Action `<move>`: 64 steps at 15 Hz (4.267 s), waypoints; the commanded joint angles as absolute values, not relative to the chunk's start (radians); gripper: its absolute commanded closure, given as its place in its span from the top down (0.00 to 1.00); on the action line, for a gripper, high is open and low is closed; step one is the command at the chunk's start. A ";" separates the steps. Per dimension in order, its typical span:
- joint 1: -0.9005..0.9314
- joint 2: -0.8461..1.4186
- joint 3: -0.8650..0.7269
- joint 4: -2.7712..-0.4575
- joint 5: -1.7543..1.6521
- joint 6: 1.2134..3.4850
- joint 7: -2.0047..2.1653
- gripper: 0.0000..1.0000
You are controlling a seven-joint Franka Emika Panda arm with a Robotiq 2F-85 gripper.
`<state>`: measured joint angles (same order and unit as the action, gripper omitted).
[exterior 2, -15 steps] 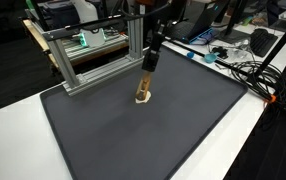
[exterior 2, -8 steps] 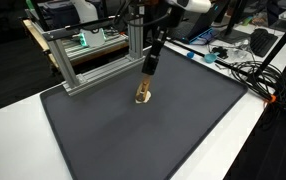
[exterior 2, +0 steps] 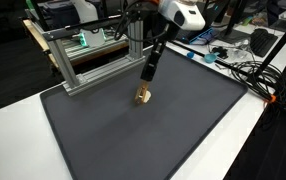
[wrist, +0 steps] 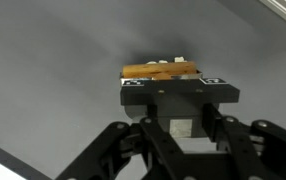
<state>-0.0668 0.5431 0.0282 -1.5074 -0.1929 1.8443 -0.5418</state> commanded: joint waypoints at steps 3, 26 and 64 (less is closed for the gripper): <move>-0.061 0.567 0.045 -1.459 -0.179 1.828 -0.539 0.21; -0.068 0.634 0.014 -1.496 -0.197 1.876 -0.384 0.21; -0.077 -0.485 -0.049 -2.439 -0.034 2.146 -0.102 0.21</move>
